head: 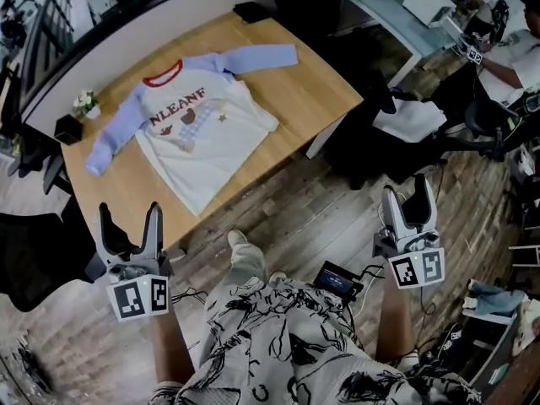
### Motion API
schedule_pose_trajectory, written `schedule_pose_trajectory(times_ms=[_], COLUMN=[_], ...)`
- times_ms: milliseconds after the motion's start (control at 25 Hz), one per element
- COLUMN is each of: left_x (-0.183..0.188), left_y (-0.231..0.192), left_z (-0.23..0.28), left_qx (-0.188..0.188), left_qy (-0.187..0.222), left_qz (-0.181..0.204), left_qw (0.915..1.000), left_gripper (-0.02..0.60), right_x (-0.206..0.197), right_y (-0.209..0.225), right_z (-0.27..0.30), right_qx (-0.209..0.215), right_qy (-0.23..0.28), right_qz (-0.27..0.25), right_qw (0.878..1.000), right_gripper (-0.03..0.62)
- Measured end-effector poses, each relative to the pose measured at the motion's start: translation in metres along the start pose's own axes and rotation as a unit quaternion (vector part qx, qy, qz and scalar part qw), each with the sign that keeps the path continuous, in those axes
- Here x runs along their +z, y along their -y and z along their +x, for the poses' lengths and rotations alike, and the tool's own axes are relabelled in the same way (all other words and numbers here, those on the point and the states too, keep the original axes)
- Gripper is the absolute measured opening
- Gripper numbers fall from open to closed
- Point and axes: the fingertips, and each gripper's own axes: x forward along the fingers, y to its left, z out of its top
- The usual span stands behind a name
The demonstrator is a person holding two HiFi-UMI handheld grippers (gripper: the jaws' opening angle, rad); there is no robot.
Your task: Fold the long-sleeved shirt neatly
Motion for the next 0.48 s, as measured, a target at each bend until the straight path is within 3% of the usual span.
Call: schedule_pose_trajectory(times_ms=[480], left_x=[-0.003], left_y=[-0.046], left_z=[0.137], left_qx=[-0.058], left_qy=[0.006], left_qz=[0.001], left_qw=[0.9983], left_gripper=[0.451], right_x=[0.004], right_y=[0.0], right_z=[0.12], right_qx=[-0.037], right_qy=[0.006], right_qz=[-0.021], right_qw=[0.999], right_gripper=[0.356])
